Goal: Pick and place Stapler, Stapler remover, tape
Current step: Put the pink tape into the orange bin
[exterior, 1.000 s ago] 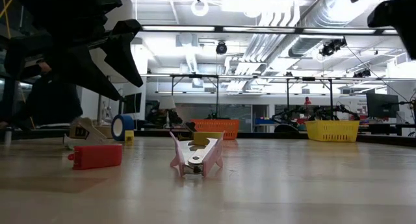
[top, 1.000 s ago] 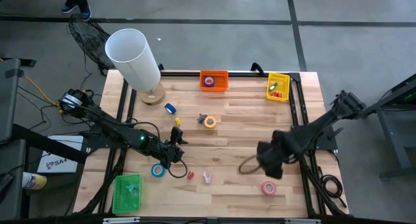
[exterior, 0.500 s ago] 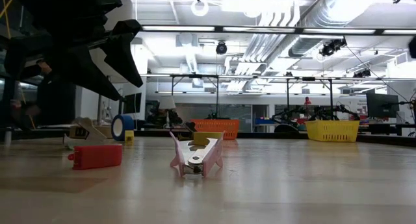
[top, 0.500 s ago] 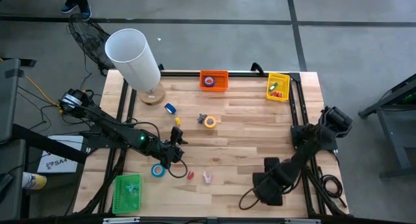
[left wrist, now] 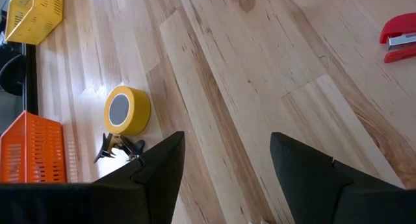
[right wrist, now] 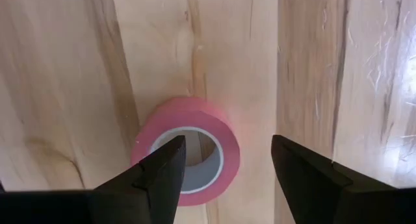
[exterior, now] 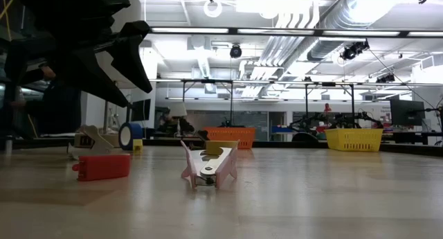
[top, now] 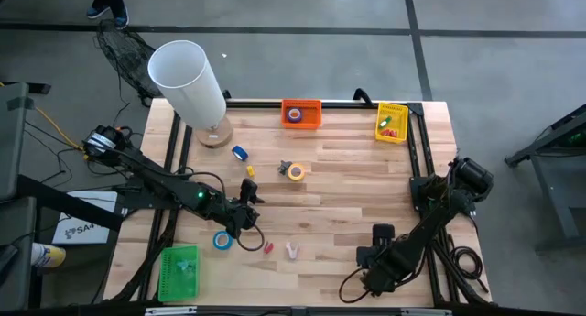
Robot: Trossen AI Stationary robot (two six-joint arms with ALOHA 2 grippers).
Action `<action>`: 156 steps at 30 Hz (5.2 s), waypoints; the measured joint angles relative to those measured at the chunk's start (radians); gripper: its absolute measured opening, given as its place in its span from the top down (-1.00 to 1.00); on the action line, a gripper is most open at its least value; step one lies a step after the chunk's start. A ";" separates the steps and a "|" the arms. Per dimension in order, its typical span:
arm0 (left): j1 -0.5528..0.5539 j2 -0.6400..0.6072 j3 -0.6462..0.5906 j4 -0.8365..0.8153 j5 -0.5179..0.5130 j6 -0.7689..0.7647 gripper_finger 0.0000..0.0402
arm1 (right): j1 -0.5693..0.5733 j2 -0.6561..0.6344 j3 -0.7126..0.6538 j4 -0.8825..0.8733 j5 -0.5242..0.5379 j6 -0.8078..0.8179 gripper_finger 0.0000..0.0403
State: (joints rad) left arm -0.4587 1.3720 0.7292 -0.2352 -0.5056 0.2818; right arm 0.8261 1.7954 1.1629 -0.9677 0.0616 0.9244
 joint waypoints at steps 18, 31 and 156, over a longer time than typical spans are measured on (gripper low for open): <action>0.000 0.000 0.000 -0.002 0.000 -0.001 -0.11 | 0.010 -0.011 -0.106 0.126 0.007 0.033 -0.03; 0.000 0.000 0.000 0.000 0.000 -0.002 -0.11 | 0.032 -0.020 -0.124 0.091 -0.033 0.036 -0.01; 0.000 0.000 0.000 -0.002 -0.036 0.054 -0.11 | -1.394 0.435 0.771 0.057 0.216 -0.697 0.86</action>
State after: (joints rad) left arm -0.4583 1.3724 0.7288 -0.2371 -0.5414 0.3359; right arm -0.5683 2.2309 1.9335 -0.9103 0.2778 0.2272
